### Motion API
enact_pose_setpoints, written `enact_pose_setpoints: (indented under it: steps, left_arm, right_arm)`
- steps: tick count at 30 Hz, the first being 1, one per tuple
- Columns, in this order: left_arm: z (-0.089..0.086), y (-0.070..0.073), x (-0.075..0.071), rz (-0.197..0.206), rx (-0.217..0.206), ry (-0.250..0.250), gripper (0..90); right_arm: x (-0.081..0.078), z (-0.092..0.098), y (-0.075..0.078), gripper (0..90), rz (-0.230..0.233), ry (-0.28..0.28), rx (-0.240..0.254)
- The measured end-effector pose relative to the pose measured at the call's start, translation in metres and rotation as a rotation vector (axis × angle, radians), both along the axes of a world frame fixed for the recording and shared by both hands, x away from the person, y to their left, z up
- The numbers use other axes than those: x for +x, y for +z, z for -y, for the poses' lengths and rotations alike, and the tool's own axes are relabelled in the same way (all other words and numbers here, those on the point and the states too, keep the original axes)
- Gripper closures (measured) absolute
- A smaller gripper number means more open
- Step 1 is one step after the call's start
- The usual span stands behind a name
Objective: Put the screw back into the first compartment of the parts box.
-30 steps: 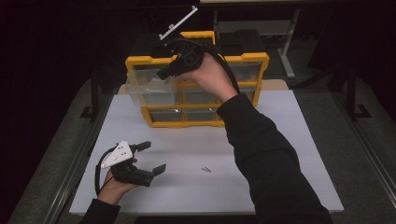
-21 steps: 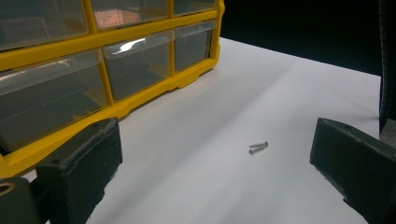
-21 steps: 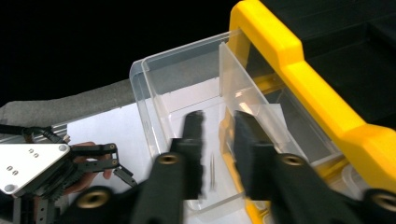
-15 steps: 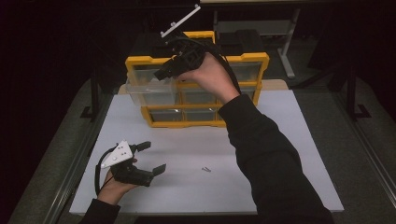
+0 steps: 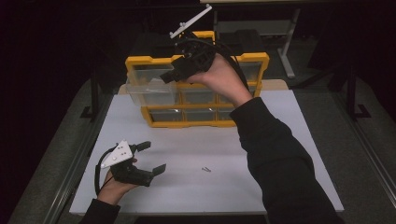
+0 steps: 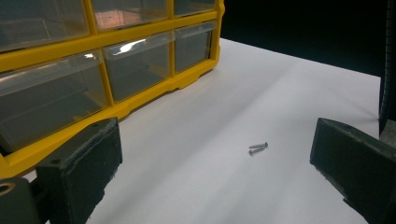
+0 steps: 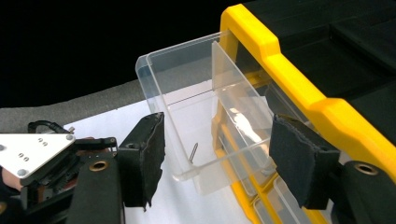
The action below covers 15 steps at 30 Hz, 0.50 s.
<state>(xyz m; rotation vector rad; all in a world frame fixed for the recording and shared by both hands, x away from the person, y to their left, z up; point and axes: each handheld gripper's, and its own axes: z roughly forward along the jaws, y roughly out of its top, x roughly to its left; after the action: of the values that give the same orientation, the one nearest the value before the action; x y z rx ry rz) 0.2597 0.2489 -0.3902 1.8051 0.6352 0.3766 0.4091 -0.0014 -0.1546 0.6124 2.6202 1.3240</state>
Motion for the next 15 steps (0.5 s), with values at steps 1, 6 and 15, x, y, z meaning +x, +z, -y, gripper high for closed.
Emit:
enact_pose_setpoints:
  steps: [1, 6, 15]
  left_arm:
    - [0.000, 0.000, 0.000, -0.001, -0.006, 0.001, 1.7]
    - [0.000, 0.001, -0.001, 0.007, -0.011, 0.008, 1.7]
    - [-0.002, 0.000, -0.002, 0.012, -0.013, 0.024, 1.7]
  right_arm:
    - [-0.001, 0.002, -0.001, 34.1, 0.006, 0.002, -0.002]
    - [-0.003, 0.008, -0.006, 33.9, 0.010, 0.001, -0.003]
    - [-0.009, 0.022, -0.017, 31.2, 0.024, 0.002, -0.007]
